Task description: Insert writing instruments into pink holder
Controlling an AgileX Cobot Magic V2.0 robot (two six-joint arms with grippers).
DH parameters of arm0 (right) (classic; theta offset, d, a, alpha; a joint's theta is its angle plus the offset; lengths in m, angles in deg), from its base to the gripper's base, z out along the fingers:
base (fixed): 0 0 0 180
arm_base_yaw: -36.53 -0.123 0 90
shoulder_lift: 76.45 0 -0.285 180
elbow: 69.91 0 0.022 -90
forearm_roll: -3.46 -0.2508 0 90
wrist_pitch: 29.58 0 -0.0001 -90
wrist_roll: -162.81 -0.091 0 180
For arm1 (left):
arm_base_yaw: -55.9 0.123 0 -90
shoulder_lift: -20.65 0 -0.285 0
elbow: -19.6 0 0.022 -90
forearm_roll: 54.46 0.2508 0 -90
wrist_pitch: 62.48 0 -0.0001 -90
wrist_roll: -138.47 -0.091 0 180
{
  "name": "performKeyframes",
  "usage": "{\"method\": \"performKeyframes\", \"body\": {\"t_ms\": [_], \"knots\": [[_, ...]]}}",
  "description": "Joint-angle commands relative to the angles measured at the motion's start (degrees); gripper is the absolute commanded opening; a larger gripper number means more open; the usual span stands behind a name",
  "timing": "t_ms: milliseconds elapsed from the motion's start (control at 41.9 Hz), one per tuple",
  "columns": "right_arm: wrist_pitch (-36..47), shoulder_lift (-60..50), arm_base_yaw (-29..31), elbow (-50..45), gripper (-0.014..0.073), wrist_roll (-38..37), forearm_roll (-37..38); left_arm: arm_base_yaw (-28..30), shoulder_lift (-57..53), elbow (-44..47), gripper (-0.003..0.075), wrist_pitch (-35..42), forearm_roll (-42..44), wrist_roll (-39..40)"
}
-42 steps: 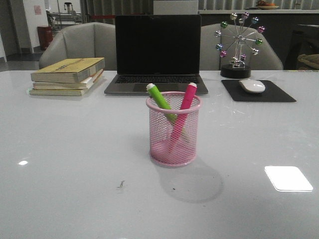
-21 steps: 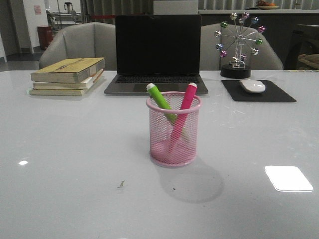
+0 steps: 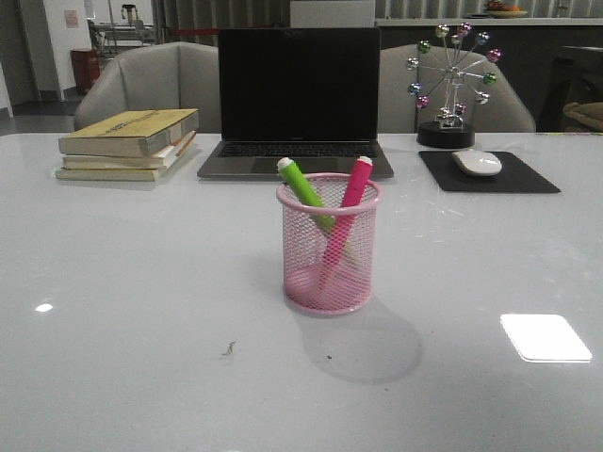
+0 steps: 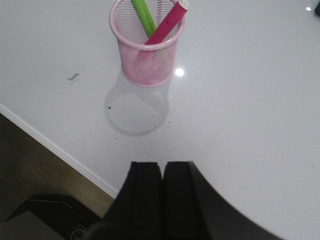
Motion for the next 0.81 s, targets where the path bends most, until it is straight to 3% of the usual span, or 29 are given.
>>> {"method": "performKeyframes", "body": {"t_ms": [0, 406, 645, 788], "knots": [[3.2, -0.6, 0.1, 1.6, 0.0055, 0.2, 0.5, 0.1, -1.1, 0.3, 0.0092, 5.4, -0.4, 0.0], [3.8, -1.7, 0.3, 0.8, 0.0055, 0.2, 0.4, 0.1, -1.1, 0.3, 0.0092, 5.3, -0.4, 0.0], [8.6, -15.2, 12.0, -7.0, 0.0055, 2.7, -0.4, 0.1, -1.1, 0.3, 0.0092, 5.3, -0.4, 0.0], [12.0, -26.0, 18.6, -13.5, 0.0055, 8.4, -2.5, 0.1, -1.1, 0.3, 0.0092, 5.3, -0.4, 0.0]]}}
